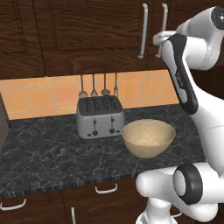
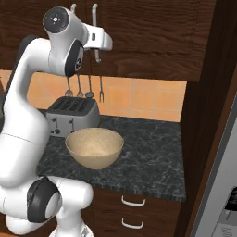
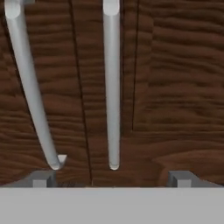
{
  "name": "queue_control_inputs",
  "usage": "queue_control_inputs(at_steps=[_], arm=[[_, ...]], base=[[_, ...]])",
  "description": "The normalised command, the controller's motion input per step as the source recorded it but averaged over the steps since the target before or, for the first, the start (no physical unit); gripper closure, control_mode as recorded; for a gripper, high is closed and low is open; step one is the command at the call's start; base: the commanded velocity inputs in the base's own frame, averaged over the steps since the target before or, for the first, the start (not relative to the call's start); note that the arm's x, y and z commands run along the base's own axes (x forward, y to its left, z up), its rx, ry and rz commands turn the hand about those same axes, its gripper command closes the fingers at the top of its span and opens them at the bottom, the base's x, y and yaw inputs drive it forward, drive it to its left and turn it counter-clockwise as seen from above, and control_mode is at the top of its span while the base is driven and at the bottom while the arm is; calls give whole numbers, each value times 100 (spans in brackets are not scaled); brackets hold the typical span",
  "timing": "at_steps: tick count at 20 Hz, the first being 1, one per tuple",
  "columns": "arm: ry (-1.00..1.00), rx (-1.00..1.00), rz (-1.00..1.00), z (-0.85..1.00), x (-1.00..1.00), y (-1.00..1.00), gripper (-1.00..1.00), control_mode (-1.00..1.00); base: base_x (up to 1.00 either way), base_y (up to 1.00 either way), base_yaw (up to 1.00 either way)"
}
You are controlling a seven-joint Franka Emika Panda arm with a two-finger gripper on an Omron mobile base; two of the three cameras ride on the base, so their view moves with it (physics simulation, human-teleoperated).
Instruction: Open the cabinet, pick up the bread from the cabinet and place it in the basket. Then move the basket to the dining counter.
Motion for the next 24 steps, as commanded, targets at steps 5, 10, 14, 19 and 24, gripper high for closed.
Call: queue_control_inputs(at_steps=[5,10,14,19,24], arm=[[0,0,0,0,54,0,-100,-100],[0,0,0,0,61,0,-100,-100],[0,0,0,0,58,0,-100,-100],[-4,0,0,-14,57,0,100,-100],[-5,0,0,-34,65,-1,100,-100]], base=[[0,0,0],[0,0,0],[0,0,0],[0,0,0],[0,0,0]])
